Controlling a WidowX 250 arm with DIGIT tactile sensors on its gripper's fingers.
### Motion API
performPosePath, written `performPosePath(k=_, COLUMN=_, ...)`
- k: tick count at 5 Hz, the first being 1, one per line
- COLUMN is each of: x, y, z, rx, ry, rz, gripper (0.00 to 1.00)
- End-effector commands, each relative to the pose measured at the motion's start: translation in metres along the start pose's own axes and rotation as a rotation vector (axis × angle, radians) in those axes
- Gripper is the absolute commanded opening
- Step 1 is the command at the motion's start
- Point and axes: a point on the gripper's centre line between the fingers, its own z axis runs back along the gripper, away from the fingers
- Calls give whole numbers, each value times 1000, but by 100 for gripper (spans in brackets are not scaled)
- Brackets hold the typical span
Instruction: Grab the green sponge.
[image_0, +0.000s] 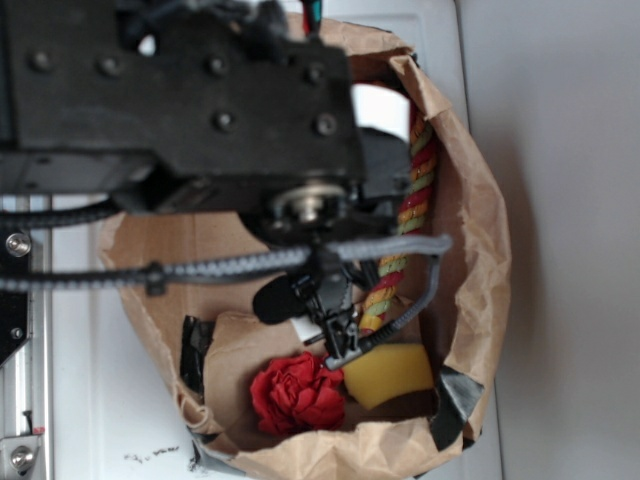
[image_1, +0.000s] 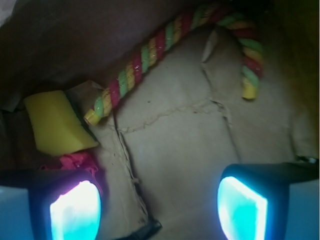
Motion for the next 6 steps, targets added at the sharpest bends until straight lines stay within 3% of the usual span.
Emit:
performPosePath(k=1, x=12, y=-25, z=-18, rx=15, ry=-28, rz=-58, gripper=100)
performPosePath(k=2, x=17, y=-43, z=-31, rx=45, ry=-25, rz=-86, gripper=100)
performPosePath(k=5, x=9, y=-83, z=-32, rx=-120, ry=18, rz=-174, gripper=100)
performPosePath(k=6, x=2, y=-93, z=-30, rx=-149, ry=19, rz=-193, gripper=100)
